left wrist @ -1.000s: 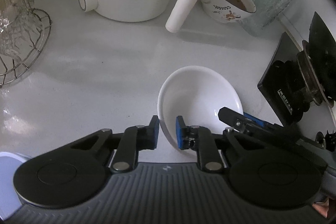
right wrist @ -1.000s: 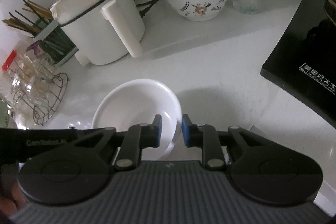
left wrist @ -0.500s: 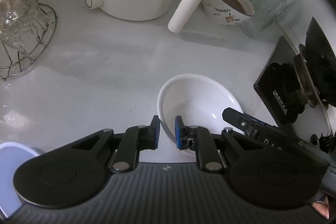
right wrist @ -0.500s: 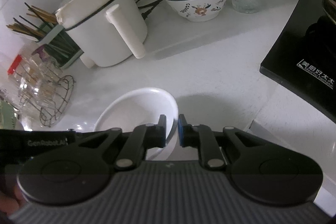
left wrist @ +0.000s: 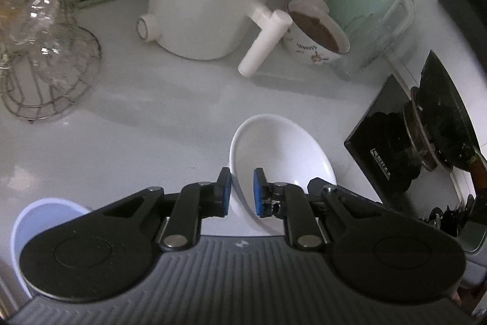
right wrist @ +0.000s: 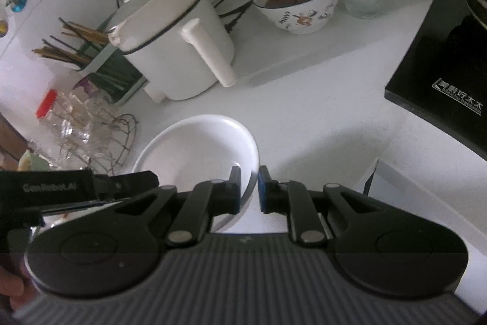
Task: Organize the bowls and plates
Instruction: 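Lift the white bowl with both grippers and lower it into the blue bowls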
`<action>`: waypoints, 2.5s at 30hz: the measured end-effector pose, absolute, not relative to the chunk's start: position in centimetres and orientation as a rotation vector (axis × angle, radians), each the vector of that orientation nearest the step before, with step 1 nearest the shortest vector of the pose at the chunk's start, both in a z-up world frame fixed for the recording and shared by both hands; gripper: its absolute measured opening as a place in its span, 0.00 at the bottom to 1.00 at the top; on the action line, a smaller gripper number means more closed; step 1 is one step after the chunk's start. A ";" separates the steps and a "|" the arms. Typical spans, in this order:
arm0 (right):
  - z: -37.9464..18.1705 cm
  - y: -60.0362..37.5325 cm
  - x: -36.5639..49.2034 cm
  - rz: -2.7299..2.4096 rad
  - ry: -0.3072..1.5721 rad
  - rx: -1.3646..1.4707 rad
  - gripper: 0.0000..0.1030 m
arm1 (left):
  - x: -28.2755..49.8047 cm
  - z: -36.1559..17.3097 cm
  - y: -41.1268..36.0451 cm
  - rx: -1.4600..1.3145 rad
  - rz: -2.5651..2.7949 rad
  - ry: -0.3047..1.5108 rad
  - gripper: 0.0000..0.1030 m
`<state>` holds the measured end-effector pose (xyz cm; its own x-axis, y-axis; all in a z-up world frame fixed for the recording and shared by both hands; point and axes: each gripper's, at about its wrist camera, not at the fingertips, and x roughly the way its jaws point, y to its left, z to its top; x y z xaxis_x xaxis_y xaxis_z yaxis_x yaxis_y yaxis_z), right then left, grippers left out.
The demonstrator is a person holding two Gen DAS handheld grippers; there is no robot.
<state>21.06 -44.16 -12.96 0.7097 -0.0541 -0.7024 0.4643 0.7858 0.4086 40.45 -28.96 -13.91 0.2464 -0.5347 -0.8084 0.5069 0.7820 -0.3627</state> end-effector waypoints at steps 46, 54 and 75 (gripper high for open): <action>-9.4 -33.4 25.4 0.071 0.845 0.558 0.14 | 36.9 -9.8 -10.4 -0.247 -0.467 1.040 0.17; -11.1 -30.1 27.3 0.152 0.918 0.463 0.14 | 36.9 -12.8 -7.6 -0.266 -0.357 1.071 0.17; -15.5 -32.0 29.2 0.096 0.951 0.650 0.45 | 37.6 -14.7 -7.2 -0.237 -0.320 1.134 0.48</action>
